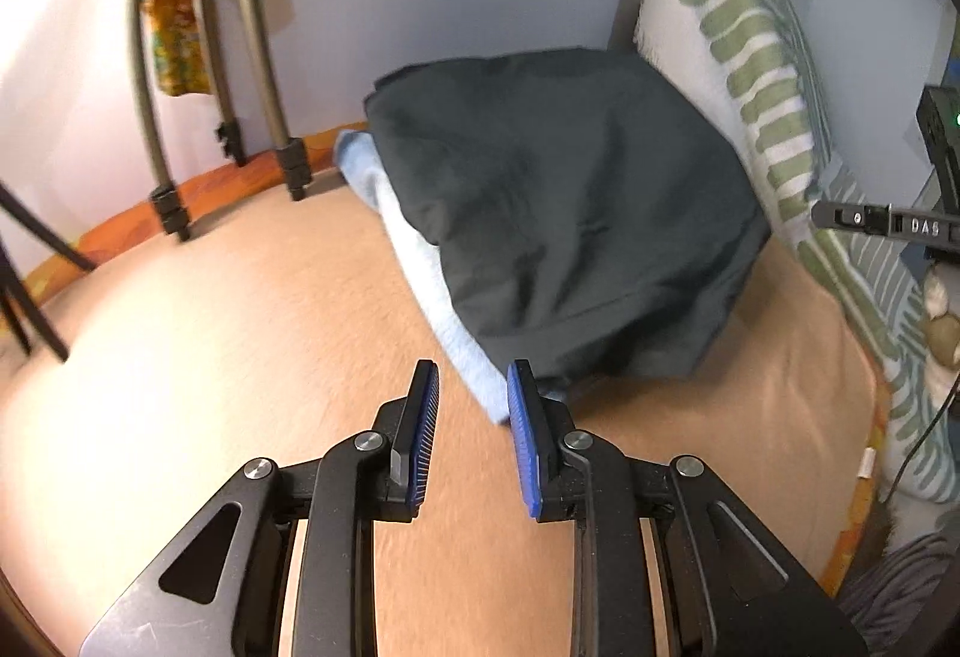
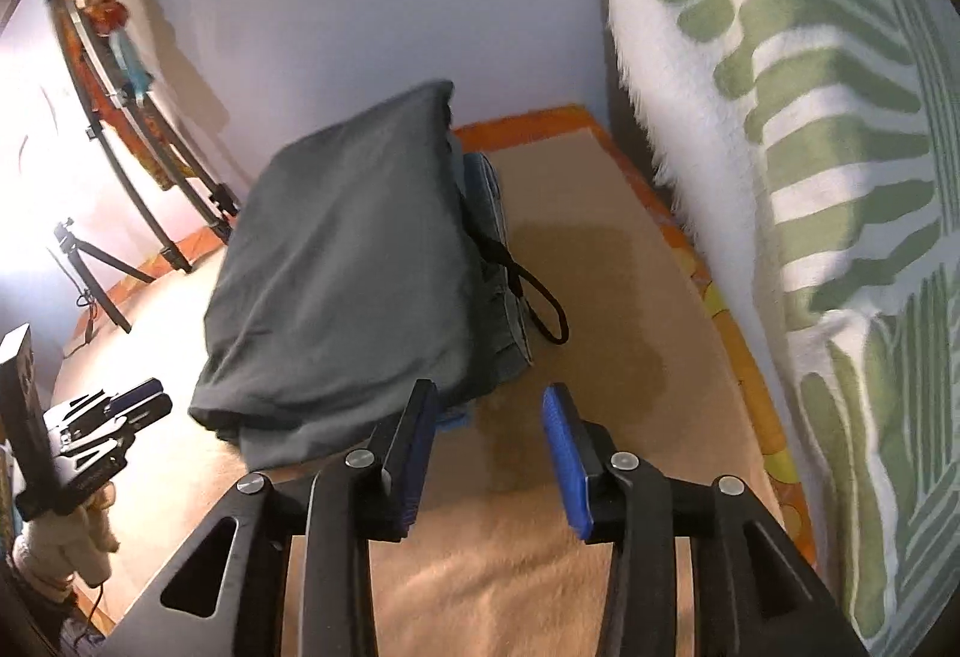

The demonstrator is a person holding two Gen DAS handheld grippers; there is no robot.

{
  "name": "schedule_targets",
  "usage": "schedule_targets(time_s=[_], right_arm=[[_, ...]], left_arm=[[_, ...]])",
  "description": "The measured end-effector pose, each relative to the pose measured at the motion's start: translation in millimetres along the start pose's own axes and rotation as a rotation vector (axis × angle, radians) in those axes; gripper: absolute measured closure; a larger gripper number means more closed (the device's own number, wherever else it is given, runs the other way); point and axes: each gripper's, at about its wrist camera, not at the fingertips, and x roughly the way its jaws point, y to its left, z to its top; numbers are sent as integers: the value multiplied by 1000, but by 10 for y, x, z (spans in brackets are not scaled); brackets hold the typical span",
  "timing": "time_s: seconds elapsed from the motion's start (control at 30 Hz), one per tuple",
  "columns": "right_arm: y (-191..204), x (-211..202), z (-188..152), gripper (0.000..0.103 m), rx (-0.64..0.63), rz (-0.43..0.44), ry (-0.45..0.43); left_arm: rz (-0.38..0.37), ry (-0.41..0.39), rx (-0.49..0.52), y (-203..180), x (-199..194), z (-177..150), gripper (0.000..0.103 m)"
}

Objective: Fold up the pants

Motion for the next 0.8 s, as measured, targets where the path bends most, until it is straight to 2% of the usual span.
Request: schedule_targets(time_s=[0.13, 0.17, 0.2, 0.23, 0.33, 0.47, 0.57, 0.73, 0.8], right_arm=[[166, -215, -103, 63, -23, -2, -41], [227, -291, -146, 57, -29, -6, -56], [260, -329, -168, 45, -34, -8, -67], [318, -406, -212, 42, -44, -13, -88], [491, -558, -311, 40, -83, -40, -130], [745, -754, -476, 32, -138, -61, -182], [916, -880, -604, 32, -154, -62, -213], [1122, -1008, -793, 29, -159, -72, -268], [1186, -1022, -872, 17, -147, -67, -293]], left_arm=[[-28, -25, -29, -4, -237, -62, 80], [-38, -31, -33, -23, -311, -83, 74], [-44, -44, -33, -47, -390, -105, 66], [-43, -53, -33, -62, -440, -116, 63], [-54, -82, -46, -123, -647, -175, 59], [-45, -139, -49, -240, -958, -268, 43], [-18, -175, -49, -320, -1122, -348, 36], [-7, -224, -45, -409, -1322, -492, 31], [1, -240, -37, -434, -1374, -550, 30]])
